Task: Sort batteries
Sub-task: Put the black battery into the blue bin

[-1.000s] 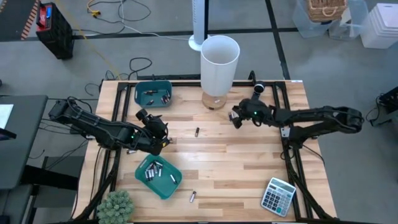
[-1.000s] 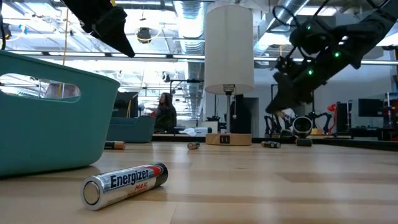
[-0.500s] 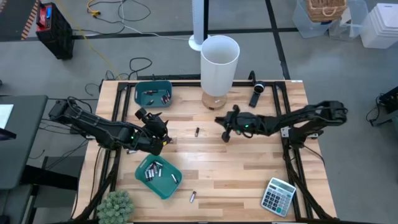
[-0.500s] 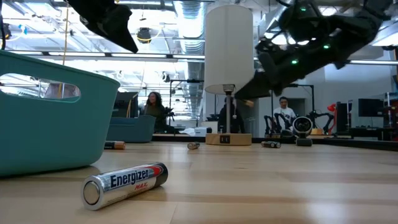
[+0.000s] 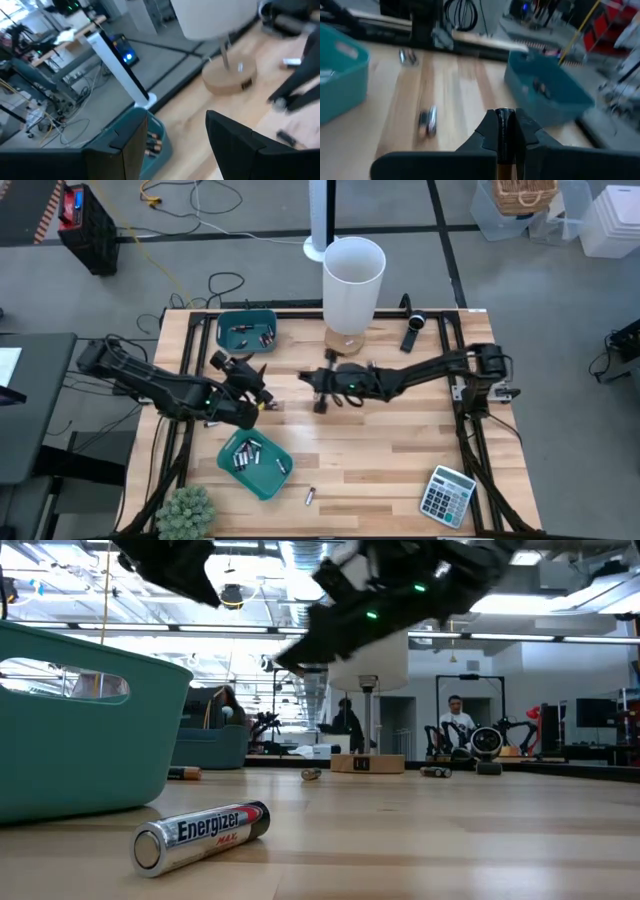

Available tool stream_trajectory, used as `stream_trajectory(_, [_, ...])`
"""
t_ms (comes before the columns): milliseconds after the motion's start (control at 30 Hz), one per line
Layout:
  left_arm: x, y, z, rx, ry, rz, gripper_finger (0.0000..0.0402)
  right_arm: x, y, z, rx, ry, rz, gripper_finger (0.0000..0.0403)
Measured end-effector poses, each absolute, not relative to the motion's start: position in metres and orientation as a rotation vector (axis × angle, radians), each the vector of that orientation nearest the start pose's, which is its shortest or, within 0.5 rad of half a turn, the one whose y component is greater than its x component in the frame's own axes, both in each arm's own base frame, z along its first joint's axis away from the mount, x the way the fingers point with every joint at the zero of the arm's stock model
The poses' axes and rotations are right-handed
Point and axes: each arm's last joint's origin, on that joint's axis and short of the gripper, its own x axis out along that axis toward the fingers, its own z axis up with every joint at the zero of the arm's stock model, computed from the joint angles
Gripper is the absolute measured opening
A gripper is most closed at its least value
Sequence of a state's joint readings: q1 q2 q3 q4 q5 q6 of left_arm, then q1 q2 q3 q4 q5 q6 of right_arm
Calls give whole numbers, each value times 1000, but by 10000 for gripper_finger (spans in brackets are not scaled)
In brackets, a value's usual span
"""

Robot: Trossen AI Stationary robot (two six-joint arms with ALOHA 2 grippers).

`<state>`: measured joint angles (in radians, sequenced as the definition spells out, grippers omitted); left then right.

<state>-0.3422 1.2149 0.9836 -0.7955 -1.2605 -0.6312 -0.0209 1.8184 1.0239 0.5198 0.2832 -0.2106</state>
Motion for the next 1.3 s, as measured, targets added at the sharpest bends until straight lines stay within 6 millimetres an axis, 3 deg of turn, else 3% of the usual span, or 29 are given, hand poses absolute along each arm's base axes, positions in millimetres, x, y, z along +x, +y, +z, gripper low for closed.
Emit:
stream_trajectory(300, [196,-57,306,150,298,985,194,464,-40,225,-386,209,-313,22])
stream_trajectory(533, [189,-64,310,195,244,996,194,512,-80,221,-402,201,-360,23])
stream_trajectory(767, [188,-64,309,227,248,999,194,547,-118,214,-354,174,-421,25])
stream_trajectory(1067, [188,-64,309,229,249,999,194,572,-163,198,-184,186,-465,36])
stream_trajectory(1167, [188,-64,309,230,249,1000,194,572,-174,193,-131,200,-472,69])
stream_trajectory(1300, [188,-64,309,237,253,1000,194,570,-180,198,-75,182,-466,147])
